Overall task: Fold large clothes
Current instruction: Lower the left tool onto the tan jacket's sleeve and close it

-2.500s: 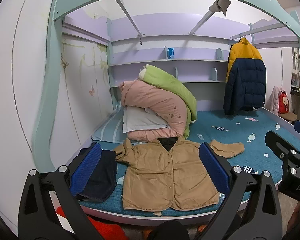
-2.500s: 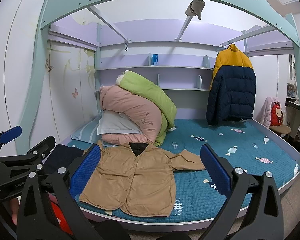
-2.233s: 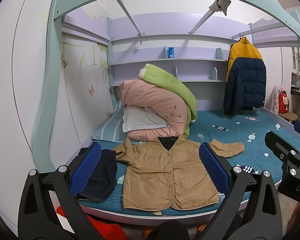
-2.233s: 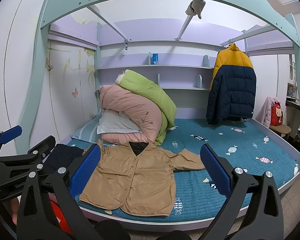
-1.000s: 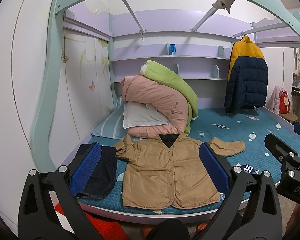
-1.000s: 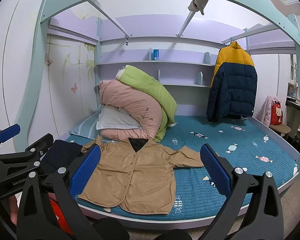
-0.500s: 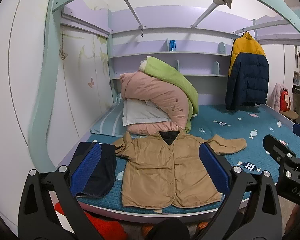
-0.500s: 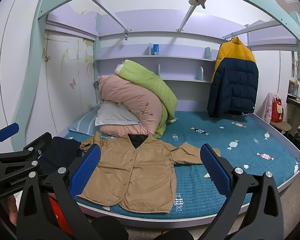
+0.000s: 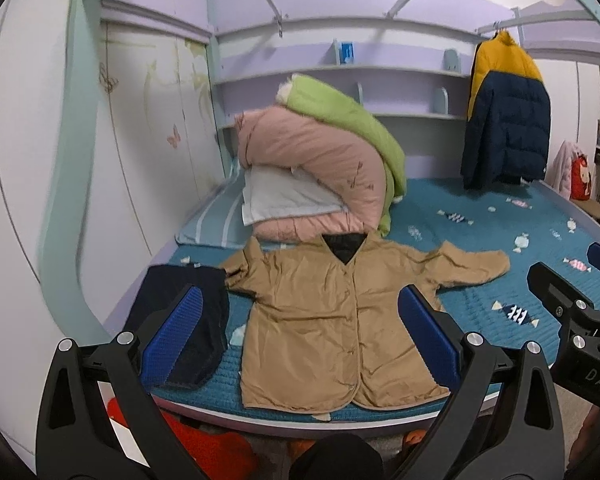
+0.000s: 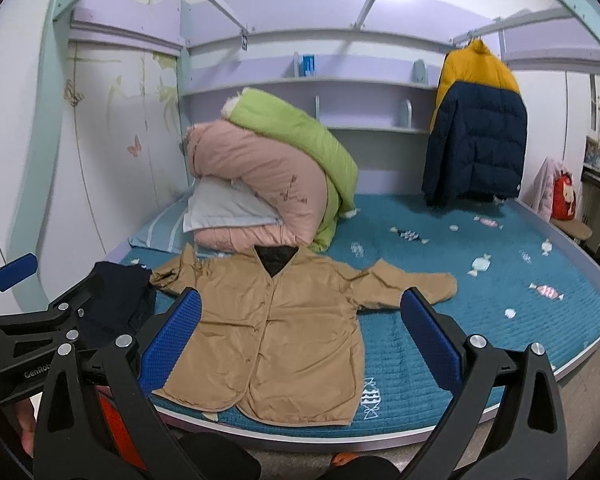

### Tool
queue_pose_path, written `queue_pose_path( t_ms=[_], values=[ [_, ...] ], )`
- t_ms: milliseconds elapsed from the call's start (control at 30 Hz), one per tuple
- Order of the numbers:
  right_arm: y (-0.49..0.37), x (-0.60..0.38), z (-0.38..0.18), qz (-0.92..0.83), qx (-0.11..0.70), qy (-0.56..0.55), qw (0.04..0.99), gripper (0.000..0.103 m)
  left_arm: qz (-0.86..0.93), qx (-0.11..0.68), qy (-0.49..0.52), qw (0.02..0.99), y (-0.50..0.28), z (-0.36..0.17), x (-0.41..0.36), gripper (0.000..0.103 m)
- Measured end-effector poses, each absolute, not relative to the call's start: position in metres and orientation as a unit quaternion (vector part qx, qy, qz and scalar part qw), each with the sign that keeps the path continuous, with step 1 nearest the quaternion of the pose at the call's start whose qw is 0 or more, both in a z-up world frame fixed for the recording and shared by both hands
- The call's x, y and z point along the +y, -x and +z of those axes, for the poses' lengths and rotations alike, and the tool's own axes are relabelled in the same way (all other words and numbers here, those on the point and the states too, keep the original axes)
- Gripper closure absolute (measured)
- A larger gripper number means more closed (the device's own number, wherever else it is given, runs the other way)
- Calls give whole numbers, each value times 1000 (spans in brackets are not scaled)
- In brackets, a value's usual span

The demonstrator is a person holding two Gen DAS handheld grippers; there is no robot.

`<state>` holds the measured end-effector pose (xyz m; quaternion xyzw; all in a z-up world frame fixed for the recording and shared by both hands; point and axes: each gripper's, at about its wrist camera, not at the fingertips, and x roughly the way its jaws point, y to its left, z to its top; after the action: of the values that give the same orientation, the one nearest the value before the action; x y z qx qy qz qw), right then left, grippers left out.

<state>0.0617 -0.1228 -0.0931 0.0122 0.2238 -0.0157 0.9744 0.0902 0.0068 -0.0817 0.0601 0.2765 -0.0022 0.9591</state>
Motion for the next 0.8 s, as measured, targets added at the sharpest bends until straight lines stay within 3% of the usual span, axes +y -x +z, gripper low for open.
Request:
queue_pose_path(
  t_ms=[400,800],
  values=[
    [-178,-126,-182,-12,314,-35,949,7,7,407,-62,911,-218,-186,66,5],
    [-331,-109,-260,11,359,-45,932,7,88,441,-54,892,-393,-238,175,5]
  ],
)
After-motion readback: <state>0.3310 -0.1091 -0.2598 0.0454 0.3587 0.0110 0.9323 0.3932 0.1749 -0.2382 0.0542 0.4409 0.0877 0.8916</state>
